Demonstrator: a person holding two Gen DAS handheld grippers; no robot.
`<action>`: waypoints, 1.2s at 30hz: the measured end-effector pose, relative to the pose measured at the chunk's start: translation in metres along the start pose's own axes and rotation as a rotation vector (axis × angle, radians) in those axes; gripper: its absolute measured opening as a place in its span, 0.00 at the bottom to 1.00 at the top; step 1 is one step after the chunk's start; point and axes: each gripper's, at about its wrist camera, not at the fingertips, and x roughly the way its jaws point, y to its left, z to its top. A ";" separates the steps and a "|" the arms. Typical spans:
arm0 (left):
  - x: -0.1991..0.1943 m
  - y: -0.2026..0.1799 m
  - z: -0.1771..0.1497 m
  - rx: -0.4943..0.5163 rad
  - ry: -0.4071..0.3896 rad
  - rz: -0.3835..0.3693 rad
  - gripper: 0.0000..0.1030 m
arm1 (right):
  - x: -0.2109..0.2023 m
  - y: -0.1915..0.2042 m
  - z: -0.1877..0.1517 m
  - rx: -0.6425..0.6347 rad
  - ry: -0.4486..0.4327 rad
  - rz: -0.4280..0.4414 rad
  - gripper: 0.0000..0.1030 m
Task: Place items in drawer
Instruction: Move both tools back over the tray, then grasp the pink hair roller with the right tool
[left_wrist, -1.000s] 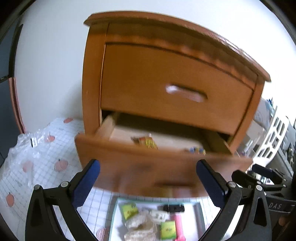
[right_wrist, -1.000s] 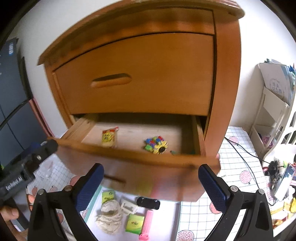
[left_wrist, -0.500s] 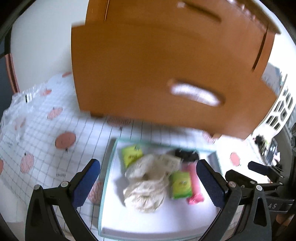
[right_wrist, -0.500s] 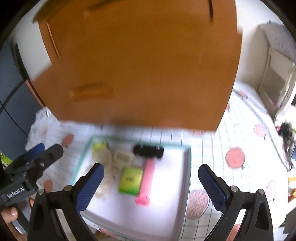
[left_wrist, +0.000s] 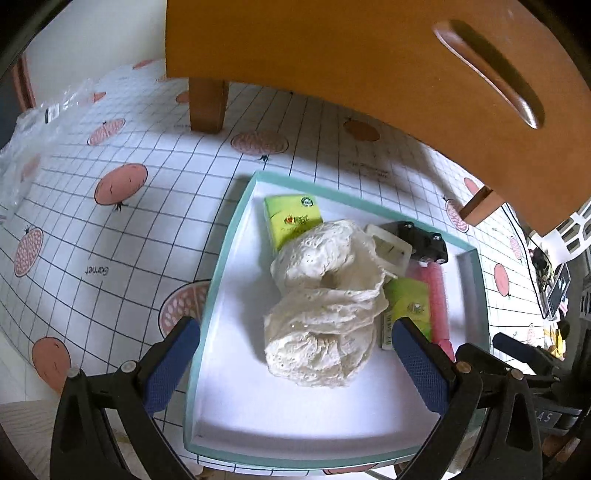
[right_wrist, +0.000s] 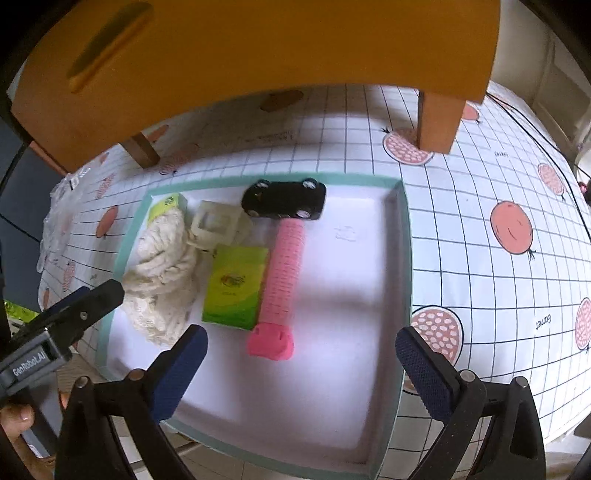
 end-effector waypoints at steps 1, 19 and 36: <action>-0.001 0.000 0.001 -0.001 -0.001 0.005 1.00 | 0.002 -0.002 0.000 0.019 0.003 0.014 1.00; 0.005 -0.005 0.004 0.040 -0.017 0.022 1.00 | 0.015 -0.002 0.021 0.008 -0.031 -0.061 0.68; 0.013 -0.013 0.005 0.089 -0.021 0.049 1.00 | 0.033 0.003 0.028 0.008 0.012 -0.049 0.59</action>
